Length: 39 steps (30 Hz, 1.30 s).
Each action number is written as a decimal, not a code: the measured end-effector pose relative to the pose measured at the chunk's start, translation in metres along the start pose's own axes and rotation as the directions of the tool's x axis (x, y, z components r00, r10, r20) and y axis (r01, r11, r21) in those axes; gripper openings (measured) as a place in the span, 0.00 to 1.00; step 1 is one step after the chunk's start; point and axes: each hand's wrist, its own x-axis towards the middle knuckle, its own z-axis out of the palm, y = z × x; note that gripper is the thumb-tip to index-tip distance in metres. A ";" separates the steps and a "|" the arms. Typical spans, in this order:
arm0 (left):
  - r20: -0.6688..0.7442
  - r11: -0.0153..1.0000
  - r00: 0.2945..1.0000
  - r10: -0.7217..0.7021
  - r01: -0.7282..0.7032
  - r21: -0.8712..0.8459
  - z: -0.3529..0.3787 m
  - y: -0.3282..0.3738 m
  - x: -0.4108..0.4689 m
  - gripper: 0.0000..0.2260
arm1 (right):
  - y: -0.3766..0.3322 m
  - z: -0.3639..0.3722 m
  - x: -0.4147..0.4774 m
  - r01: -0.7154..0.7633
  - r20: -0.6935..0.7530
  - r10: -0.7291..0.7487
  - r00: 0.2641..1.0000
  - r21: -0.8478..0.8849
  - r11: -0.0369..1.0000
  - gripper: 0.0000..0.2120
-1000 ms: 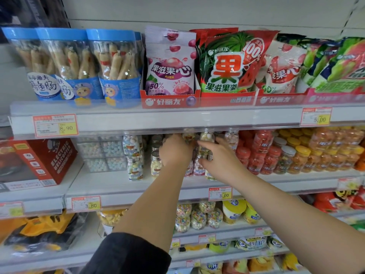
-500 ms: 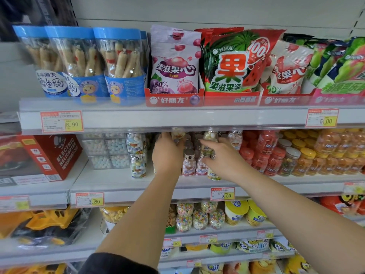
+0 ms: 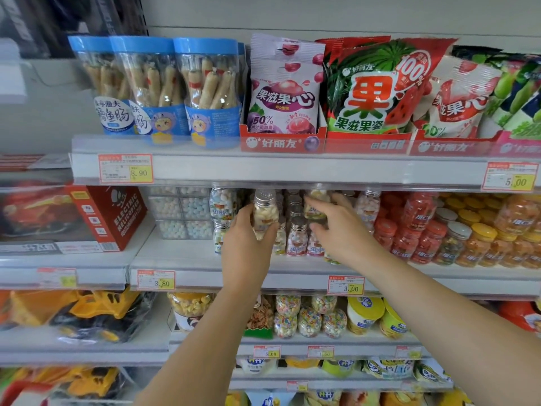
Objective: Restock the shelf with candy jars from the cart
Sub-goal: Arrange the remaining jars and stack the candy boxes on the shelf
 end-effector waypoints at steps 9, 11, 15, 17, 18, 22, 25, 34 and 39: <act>0.005 0.996 0.999 -0.051 0.050 0.080 -0.040 -0.025 -0.022 0.24 | -0.034 0.042 0.038 0.180 0.009 -0.180 0.984 -0.007 0.984 0.27; 0.000 0.993 0.998 -0.062 0.062 0.106 -0.048 -0.031 -0.024 0.22 | -0.038 0.051 0.047 0.210 0.006 -0.210 0.978 0.005 0.978 0.26; -0.012 0.987 0.996 -0.084 0.085 0.134 -0.062 -0.038 -0.026 0.19 | -0.044 0.063 0.059 0.228 0.018 -0.228 0.973 0.007 0.974 0.25; -0.022 0.986 0.996 -0.081 0.083 0.144 -0.066 -0.040 -0.026 0.19 | -0.045 0.068 0.064 0.230 0.030 -0.229 0.973 -0.008 0.973 0.26; -0.024 0.986 0.997 -0.076 0.079 0.144 -0.068 -0.041 -0.026 0.19 | -0.045 0.072 0.065 0.224 0.036 -0.223 0.974 -0.027 0.974 0.27; -0.024 0.987 0.997 -0.068 0.071 0.143 -0.069 -0.044 -0.026 0.19 | -0.042 0.082 0.067 0.196 0.031 -0.194 0.981 -0.060 0.979 0.28; -0.022 0.985 0.998 -0.061 0.064 0.163 -0.067 -0.045 -0.026 0.19 | -0.042 0.085 0.066 0.218 0.035 -0.216 0.976 -0.056 0.974 0.28; -0.010 0.992 0.999 -0.045 0.046 0.116 -0.061 -0.047 -0.023 0.17 | -0.045 0.083 0.064 0.231 0.002 -0.232 0.973 -0.104 0.967 0.28; -0.004 0.992 0.999 -0.043 0.043 0.114 -0.060 -0.047 -0.022 0.17 | -0.048 0.077 0.059 0.220 0.009 -0.220 0.975 -0.092 0.971 0.28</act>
